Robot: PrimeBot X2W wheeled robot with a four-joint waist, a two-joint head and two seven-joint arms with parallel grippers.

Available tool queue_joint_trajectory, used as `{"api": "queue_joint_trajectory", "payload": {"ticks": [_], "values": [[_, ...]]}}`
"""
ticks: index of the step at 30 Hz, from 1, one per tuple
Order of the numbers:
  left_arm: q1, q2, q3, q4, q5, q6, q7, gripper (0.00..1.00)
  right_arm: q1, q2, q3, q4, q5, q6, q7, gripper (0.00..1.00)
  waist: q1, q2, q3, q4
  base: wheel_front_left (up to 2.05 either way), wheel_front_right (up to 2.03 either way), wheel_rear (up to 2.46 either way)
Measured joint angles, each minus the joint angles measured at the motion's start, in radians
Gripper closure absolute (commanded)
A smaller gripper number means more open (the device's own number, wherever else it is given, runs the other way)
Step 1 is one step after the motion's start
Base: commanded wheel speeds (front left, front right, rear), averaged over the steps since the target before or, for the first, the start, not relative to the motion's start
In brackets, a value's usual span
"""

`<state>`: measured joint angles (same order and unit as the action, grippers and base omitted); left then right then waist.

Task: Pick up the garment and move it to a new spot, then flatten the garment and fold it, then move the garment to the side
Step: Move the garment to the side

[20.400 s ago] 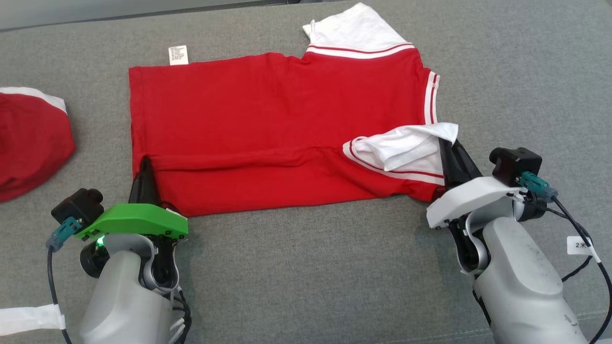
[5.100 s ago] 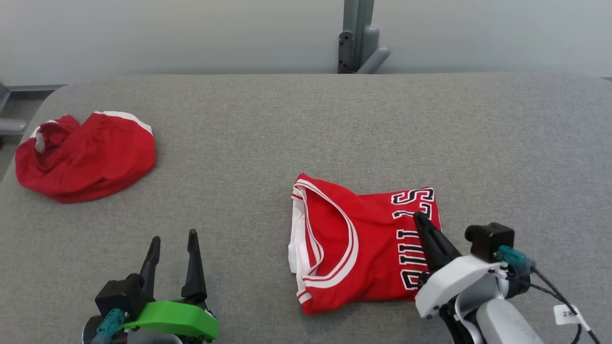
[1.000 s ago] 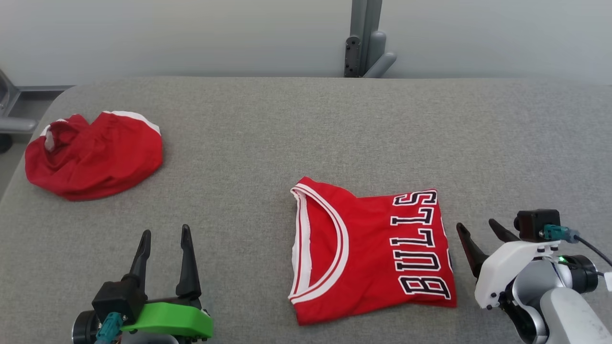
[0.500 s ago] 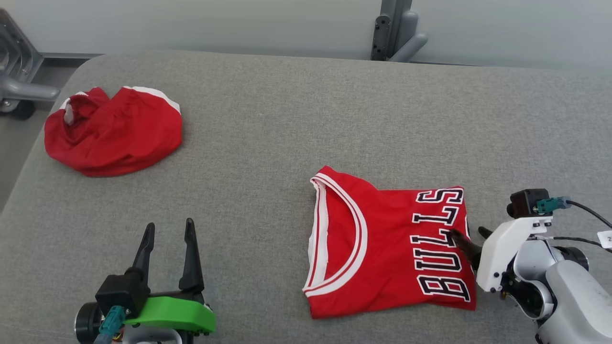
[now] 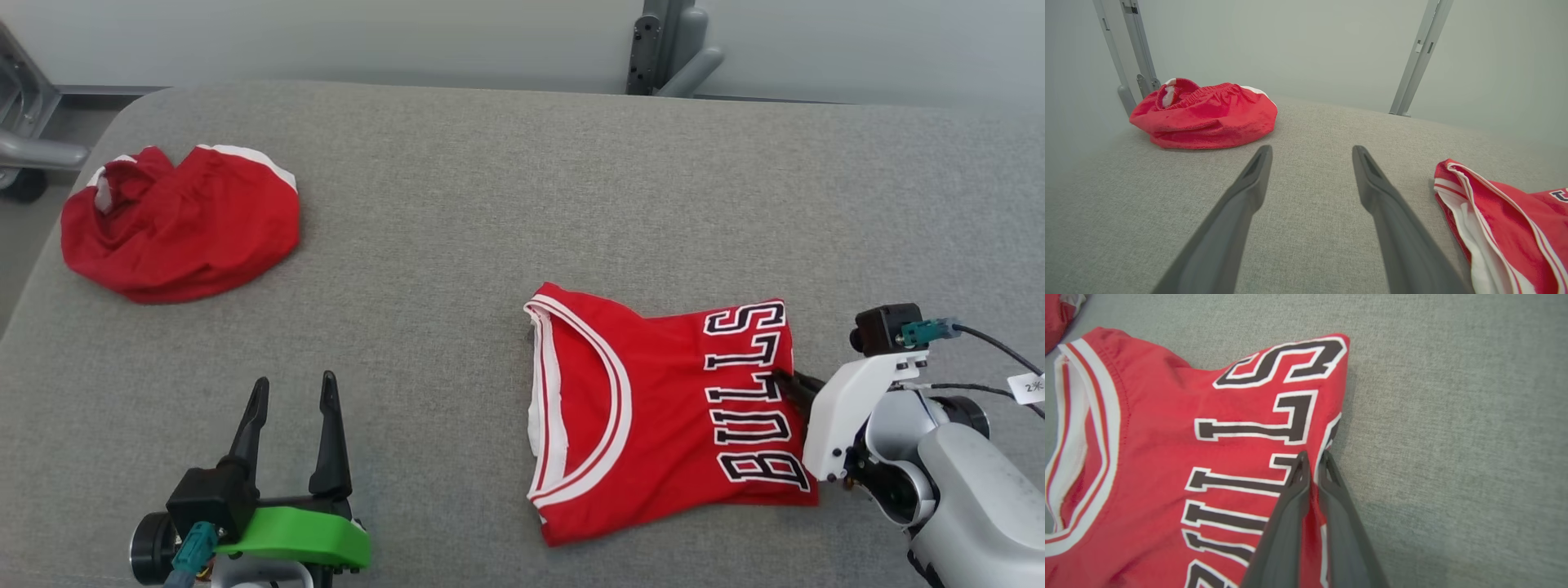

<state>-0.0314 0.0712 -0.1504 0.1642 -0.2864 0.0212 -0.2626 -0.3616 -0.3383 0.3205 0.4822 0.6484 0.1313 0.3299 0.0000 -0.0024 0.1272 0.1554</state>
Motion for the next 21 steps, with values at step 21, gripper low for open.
{"api": "queue_joint_trajectory", "payload": {"ticks": [21], "values": [[-0.105,0.009,-0.042,-0.025,0.062,-0.035,0.002,0.00,-0.245,-0.098,-0.021,0.024,-0.044,0.000,-0.068,1.00,0.0000,0.0000,0.084,-0.308,0.00,0.00,0.00]]}}
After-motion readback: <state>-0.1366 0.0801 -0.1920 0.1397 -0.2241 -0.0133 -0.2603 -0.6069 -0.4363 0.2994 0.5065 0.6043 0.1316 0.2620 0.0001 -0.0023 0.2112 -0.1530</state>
